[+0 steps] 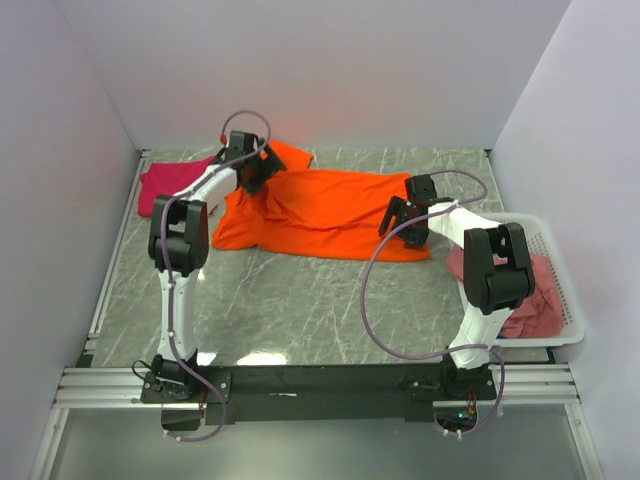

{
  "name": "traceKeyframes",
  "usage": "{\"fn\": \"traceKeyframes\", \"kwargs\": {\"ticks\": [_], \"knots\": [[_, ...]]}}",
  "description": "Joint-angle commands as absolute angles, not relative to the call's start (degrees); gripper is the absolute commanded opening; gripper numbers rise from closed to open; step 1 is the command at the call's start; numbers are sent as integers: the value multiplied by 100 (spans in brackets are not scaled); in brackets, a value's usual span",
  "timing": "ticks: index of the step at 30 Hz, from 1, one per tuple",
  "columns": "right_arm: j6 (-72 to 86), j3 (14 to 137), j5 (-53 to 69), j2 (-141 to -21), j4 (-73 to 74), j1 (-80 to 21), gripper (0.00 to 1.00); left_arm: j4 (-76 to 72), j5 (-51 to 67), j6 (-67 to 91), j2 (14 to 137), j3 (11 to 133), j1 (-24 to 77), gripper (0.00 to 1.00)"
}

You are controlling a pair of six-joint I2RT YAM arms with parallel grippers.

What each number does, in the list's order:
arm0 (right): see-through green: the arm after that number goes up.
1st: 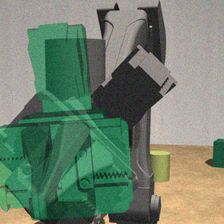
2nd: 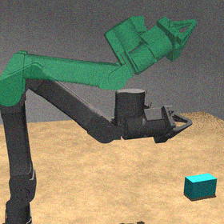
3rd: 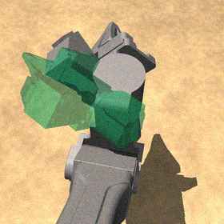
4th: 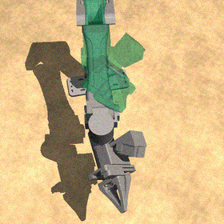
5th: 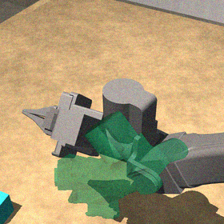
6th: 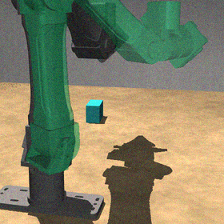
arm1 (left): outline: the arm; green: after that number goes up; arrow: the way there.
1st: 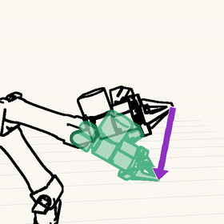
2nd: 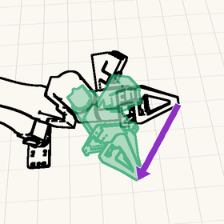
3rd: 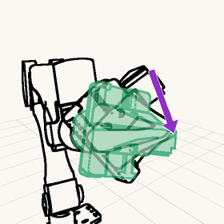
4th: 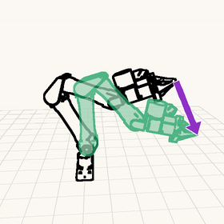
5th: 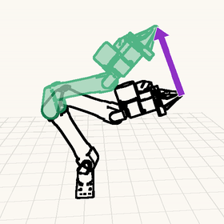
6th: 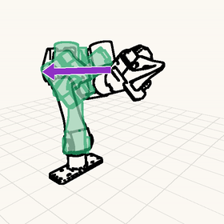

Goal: Fold and stack the t-shirts
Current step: Fold the tshirt

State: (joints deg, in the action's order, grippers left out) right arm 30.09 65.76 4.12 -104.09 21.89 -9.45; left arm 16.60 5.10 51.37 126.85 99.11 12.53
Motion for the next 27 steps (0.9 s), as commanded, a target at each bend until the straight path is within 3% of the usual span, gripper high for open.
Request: {"fn": "traceKeyframes", "kwargs": {"ticks": [1, 9, 18, 22, 27], "knots": [[2900, 6636, 299, -10292, 2118, -941, 85, 1344, 466, 5124, 13235, 11160, 1248, 99], [2839, 6680, 237, -10116, 2197, -940, 85, 1458, 396, 4756, 12975, 11453, 1301, 99], [2821, 6592, 351, -9993, 2153, -949, 85, 1732, -308, 4526, 11076, 8826, 1459, 100], [2795, 6539, 352, -10028, 2144, -949, 85, 1609, 262, 4553, 11100, 8420, 1538, 99], [2786, 6504, 387, -10055, 2118, -958, 85, 1898, 308, 4544, 11733, 8990, 1687, 99]]}}
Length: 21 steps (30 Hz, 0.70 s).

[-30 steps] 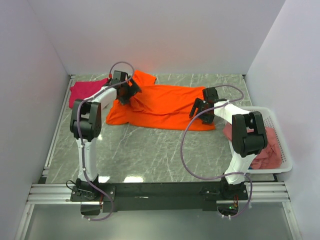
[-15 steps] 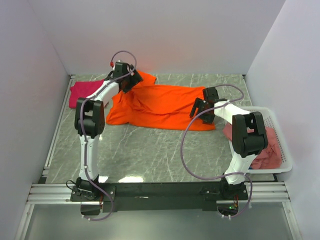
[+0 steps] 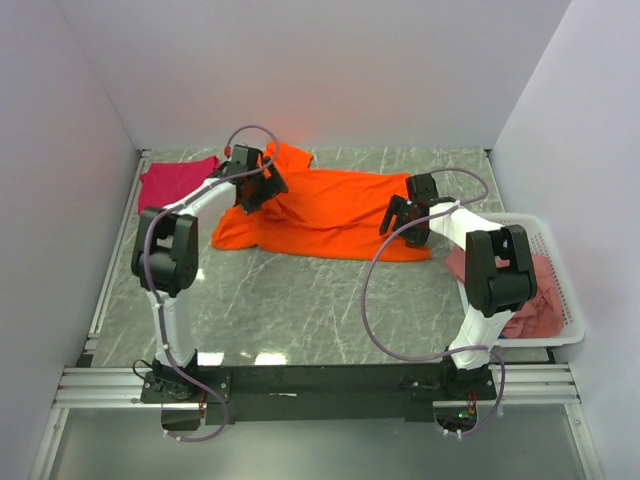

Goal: Fold and stack the t-shirts
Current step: Fold the tshirt

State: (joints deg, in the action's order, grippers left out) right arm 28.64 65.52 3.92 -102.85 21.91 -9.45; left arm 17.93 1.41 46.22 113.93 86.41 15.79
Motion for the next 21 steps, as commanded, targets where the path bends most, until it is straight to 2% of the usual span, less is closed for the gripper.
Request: {"fn": "traceKeyframes", "kwargs": {"ticks": [1, 13, 21], "knots": [[2777, 6521, 369, -10063, 2127, -949, 85, 1942, 299, 4561, 11812, 9070, 1696, 99], [2777, 6627, 202, -10063, 2188, -940, 85, 1653, 887, 4641, 12366, 9703, 1872, 99], [2742, 6785, 132, -9976, 2276, -940, 85, 1547, 607, 4588, 13077, 11002, 1898, 99]]}}
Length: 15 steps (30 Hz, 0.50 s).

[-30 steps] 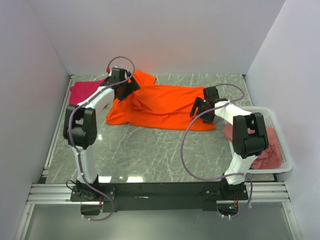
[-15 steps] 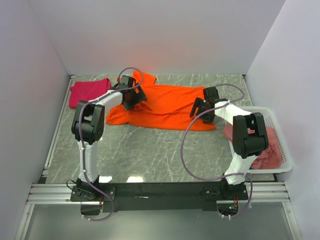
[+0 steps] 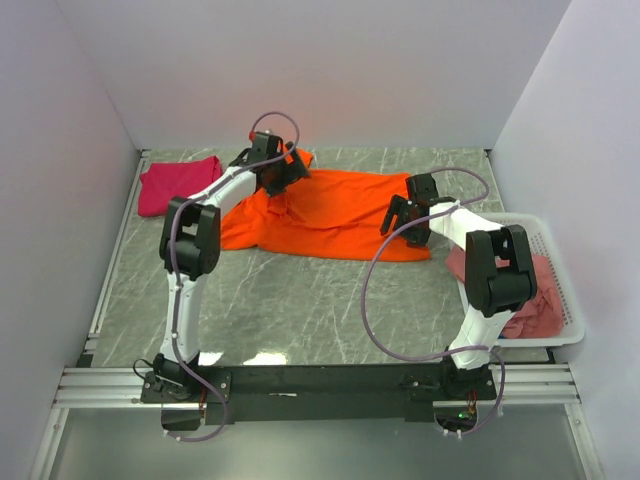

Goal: Fold and stack the t-shirts
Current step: Fold the tshirt

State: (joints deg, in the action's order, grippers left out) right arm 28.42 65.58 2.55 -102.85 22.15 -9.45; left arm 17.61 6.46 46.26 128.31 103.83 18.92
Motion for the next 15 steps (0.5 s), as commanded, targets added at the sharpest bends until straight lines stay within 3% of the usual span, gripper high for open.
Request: {"fn": "traceKeyframes", "kwargs": {"ticks": [1, 6, 10, 15], "knots": [[2725, 6820, 114, -9949, 2294, -949, 85, 1573, 589, 4544, 13165, 11352, 1898, 100], [2663, 6864, 62, -9721, 2320, -940, 85, 2013, 152, 4290, 13071, 11699, 1890, 99], [2654, 6812, 105, -9650, 2303, -940, 85, 1934, -447, 4219, 11930, 10192, 1881, 99], [2654, 6733, 193, -9712, 2268, -941, 85, 1899, -388, 4333, 11408, 9001, 1846, 99]]}}
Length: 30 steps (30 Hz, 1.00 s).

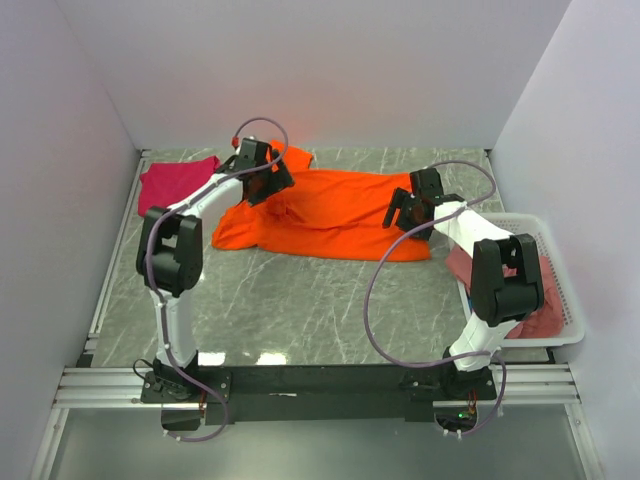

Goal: Fold and stack the t-shirts
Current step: Fold the tshirt

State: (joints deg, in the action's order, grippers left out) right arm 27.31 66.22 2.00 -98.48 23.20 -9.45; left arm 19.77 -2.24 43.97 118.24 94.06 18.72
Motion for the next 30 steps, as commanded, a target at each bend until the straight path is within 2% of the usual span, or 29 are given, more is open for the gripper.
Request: {"fn": "traceKeyframes", "kwargs": {"ticks": [1, 18, 26, 30], "knots": [[2663, 6724, 211, -9721, 2268, -940, 85, 1890, -239, 4350, 11408, 8835, 1837, 99], [2637, 6653, 70, -9668, 2320, -940, 85, 1881, 368, 4509, 12489, 9702, 1828, 99], [2628, 6671, 35, -9686, 2303, -940, 85, 1380, 721, 4649, 12831, 10405, 1828, 99], [2628, 6758, 9, -9686, 2347, -941, 85, 1424, 791, 4667, 13244, 11194, 1828, 99]]}}
